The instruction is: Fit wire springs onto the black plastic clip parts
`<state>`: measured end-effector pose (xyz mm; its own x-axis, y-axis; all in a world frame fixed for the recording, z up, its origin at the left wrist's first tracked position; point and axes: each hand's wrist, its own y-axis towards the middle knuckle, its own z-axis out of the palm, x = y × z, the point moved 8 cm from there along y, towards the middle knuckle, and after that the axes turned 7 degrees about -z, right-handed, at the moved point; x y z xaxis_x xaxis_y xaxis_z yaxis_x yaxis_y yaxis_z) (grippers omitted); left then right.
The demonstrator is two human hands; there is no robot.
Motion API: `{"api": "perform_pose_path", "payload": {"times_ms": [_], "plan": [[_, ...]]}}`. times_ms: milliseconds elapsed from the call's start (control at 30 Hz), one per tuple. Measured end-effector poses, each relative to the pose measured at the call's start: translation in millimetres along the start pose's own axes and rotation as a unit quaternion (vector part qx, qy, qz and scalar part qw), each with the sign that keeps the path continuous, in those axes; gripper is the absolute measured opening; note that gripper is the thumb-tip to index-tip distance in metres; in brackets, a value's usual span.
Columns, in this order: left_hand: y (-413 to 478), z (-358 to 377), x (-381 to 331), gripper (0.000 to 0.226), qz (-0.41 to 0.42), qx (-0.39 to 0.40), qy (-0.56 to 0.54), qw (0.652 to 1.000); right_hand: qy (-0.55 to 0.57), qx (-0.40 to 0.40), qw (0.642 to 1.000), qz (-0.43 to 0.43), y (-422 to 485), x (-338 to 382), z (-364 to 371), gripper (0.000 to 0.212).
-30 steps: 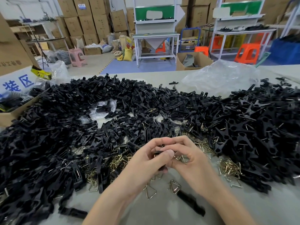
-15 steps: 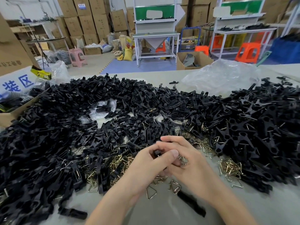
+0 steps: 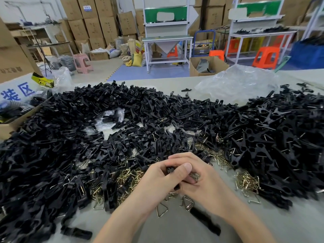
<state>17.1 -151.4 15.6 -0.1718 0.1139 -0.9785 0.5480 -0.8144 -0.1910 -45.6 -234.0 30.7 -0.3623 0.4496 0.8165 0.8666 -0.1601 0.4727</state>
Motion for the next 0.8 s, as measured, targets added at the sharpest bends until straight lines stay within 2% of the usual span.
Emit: {"api": "perform_pose_path", "payload": {"times_ms": [100,167,233,267,333,400,433,467,533,567,600,667,733,800], "plan": [[-1.1,5.5,-0.6,0.035,0.005,0.032,0.006,0.999,0.025,-0.002,1.000,0.012,-1.2,-4.6,0.0,0.039],[-0.1,9.4,-0.3,0.050,0.004,0.048,-0.016,0.999,0.012,-0.025,0.999,0.022,-0.2,-7.1,-4.6,0.033],[0.9,8.2,-0.9,0.063,0.004,0.037,-0.050,0.998,-0.021,-0.106,0.994,0.019,3.2,-6.5,-25.1,0.025],[0.6,4.7,-2.6,0.065,0.016,0.019,-0.055,0.998,-0.001,-0.169,0.985,0.020,2.9,-7.9,-41.5,0.022],[-2.8,-5.6,-9.3,0.055,0.066,-0.037,0.004,0.997,0.119,-0.315,0.940,0.044,-4.2,-18.9,-78.6,0.028],[-8.5,-17.9,-16.4,0.038,0.122,-0.125,0.159,0.972,0.252,-0.394,0.878,0.097,-12.9,-37.3,-97.2,0.040],[-11.0,-22.5,-19.5,0.034,0.147,-0.175,0.267,0.936,0.284,-0.393,0.865,0.125,-15.1,-44.3,-96.7,0.046],[-13.4,-24.1,-23.5,0.036,0.170,-0.224,0.381,0.881,0.292,-0.374,0.868,0.147,-15.3,-48.8,-92.1,0.051],[-15.5,-23.1,-24.6,0.045,0.187,-0.285,0.541,0.769,0.258,-0.308,0.901,0.160,-11.5,-48.0,-77.0,0.046],[-15.4,-24.3,-22.8,0.049,0.181,-0.303,0.579,0.735,0.232,-0.273,0.920,0.157,-8.8,-44.1,-67.9,0.039],[-14.4,-27.3,-19.5,0.052,0.163,-0.315,0.605,0.713,0.209,-0.242,0.935,0.153,-6.5,-40.0,-58.9,0.032],[-10.5,-37.6,-10.9,0.060,0.108,-0.323,0.638,0.691,0.162,-0.197,0.956,0.146,-2.8,-36.3,-45.3,0.022],[-7.4,-45.1,-7.6,0.061,0.070,-0.325,0.646,0.687,0.090,-0.163,0.971,0.148,-2.1,-36.9,-36.5,0.018],[-5.7,-45.9,-11.3,0.048,0.080,-0.333,0.639,0.689,0.004,-0.123,0.982,0.146,-3.7,-38.1,-29.1,0.021]]}}
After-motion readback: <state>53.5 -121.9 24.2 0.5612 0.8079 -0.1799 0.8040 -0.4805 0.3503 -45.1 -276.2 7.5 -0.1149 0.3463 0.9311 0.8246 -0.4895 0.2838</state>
